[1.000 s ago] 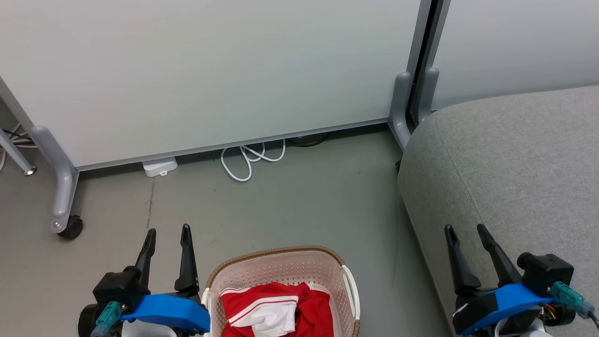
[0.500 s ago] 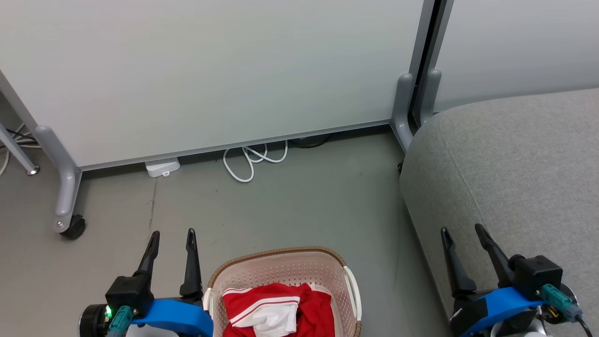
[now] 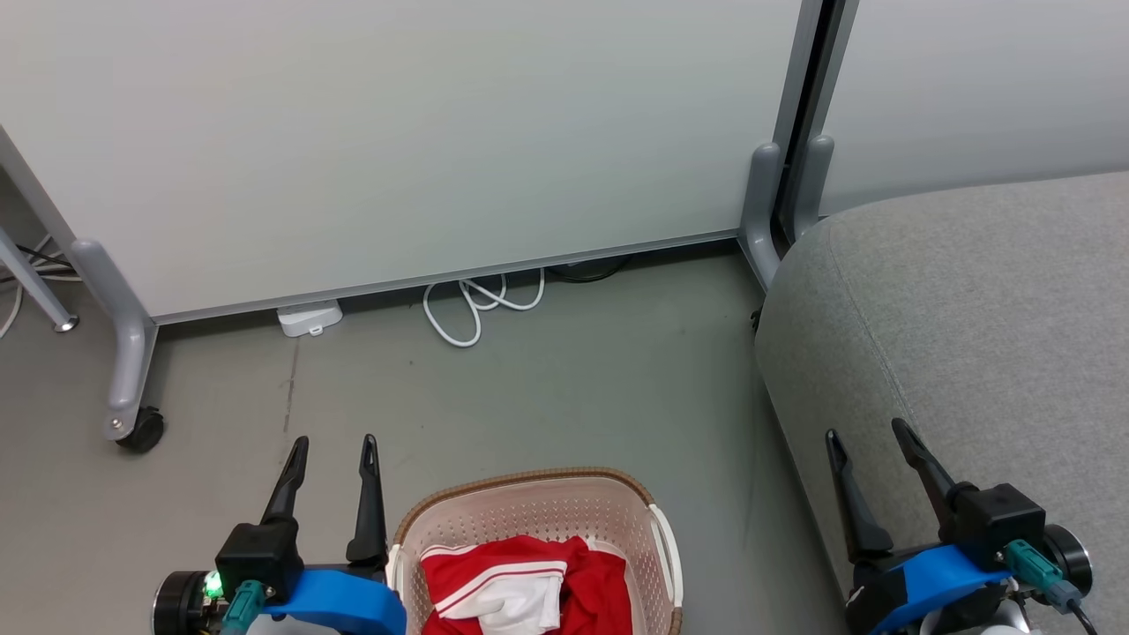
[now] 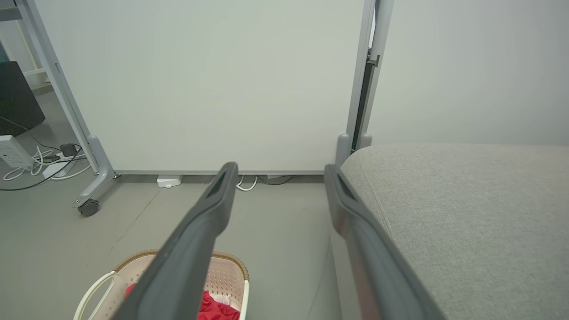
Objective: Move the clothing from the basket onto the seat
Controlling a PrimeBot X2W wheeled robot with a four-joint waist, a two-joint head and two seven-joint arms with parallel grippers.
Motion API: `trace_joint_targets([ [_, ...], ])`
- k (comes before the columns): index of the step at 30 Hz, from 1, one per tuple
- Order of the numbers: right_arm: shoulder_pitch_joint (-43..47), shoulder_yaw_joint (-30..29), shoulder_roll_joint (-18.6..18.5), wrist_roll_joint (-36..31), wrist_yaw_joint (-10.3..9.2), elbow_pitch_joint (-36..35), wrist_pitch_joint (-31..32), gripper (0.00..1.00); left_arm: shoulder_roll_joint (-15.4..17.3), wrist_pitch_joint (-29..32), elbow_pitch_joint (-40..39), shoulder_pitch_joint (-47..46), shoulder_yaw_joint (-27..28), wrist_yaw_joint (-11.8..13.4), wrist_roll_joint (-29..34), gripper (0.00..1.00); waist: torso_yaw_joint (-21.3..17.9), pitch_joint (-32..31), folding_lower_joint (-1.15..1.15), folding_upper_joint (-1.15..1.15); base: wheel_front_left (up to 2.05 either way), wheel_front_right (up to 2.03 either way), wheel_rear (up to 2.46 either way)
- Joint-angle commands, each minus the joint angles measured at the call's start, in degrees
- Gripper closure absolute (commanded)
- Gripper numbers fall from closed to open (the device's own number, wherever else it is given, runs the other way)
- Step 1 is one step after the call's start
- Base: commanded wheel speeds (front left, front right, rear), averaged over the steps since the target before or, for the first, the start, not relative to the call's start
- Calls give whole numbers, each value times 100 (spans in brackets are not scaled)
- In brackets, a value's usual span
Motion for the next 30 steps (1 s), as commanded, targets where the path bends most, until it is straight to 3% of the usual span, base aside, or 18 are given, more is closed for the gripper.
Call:
trace_joint_targets([
  [1, 18, 0, -30, -1, 2, -11, -32, 0, 6, -29, -13, -62, -10, 10, 11, 0, -1, -3, 0, 0, 0, 0, 0],
  [20, -11, 76, -29, 56, 2, 9, -49, 0, -1, -28, 48, -48, -3, -3, -62, 0, -54, 60, 0, 0, 0, 0, 0],
  [30, -344, 417, -27, 73, 2, -134, -77, 0, 125, -23, 311, -300, 0, -85, 23, 0, -565, 790, 0, 0, 0, 0, 0],
])
